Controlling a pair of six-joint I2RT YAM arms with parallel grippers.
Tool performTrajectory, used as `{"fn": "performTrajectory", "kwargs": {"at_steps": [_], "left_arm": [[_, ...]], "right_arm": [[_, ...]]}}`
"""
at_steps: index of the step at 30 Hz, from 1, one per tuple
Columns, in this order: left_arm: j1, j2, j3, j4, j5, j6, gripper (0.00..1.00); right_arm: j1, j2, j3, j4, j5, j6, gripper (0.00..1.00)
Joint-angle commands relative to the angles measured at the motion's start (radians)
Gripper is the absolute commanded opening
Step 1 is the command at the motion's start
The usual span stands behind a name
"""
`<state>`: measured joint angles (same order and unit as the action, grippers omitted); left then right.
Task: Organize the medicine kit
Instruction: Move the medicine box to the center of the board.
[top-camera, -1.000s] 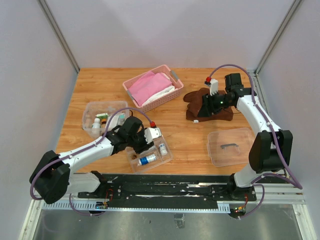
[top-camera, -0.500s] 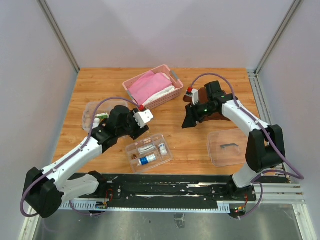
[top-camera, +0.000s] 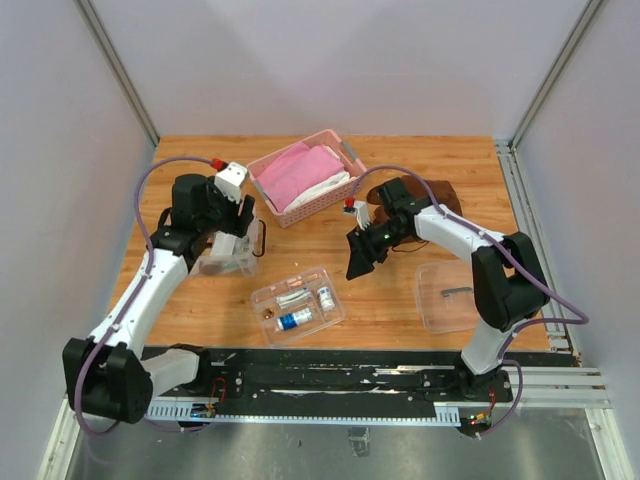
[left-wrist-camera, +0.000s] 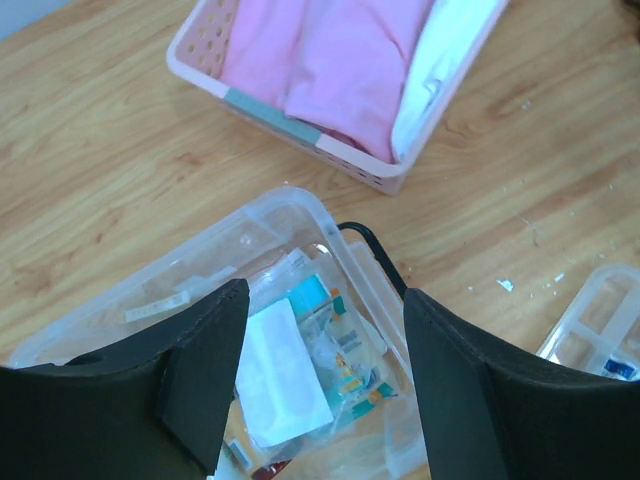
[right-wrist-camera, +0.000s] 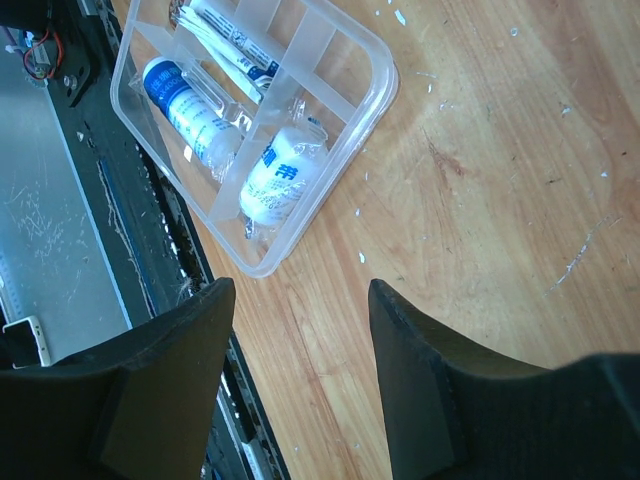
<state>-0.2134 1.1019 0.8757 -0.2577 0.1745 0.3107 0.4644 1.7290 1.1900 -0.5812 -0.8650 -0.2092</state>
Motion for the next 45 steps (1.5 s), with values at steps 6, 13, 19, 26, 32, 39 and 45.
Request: {"fn": "performTrajectory", "kwargs": {"at_steps": [6, 13, 19, 26, 32, 39, 45], "left_arm": [[0.076, 0.168, 0.079, -0.099, 0.195, -0.134, 0.80], [0.075, 0.225, 0.052, -0.106, 0.234, -0.138, 0.91], [0.074, 0.247, 0.034, -0.105, 0.351, -0.148, 0.92], [0.045, 0.259, 0.020, -0.104, 0.459, -0.180, 0.92], [-0.031, 0.261, 0.026, -0.088, 0.468, -0.201, 0.92], [-0.110, 0.344, 0.100, -0.039, 0.475, -0.242, 0.92], [-0.175, 0.440, 0.157, 0.053, 0.488, -0.314, 0.92]], "right_arm": [[0.017, 0.030, 0.037, -0.047, -0.015, -0.045, 0.57], [0.017, 0.041, 0.054, -0.061, -0.009, -0.056, 0.56], [0.017, 0.052, 0.067, -0.073, 0.001, -0.064, 0.56], [0.018, 0.049, 0.065, -0.075, 0.022, -0.068, 0.56], [0.017, 0.049, 0.068, -0.076, 0.055, -0.077, 0.56], [0.016, 0.044, 0.073, -0.083, 0.075, -0.086, 0.55], [0.017, 0.028, 0.028, -0.035, 0.067, -0.061, 0.55]]}}
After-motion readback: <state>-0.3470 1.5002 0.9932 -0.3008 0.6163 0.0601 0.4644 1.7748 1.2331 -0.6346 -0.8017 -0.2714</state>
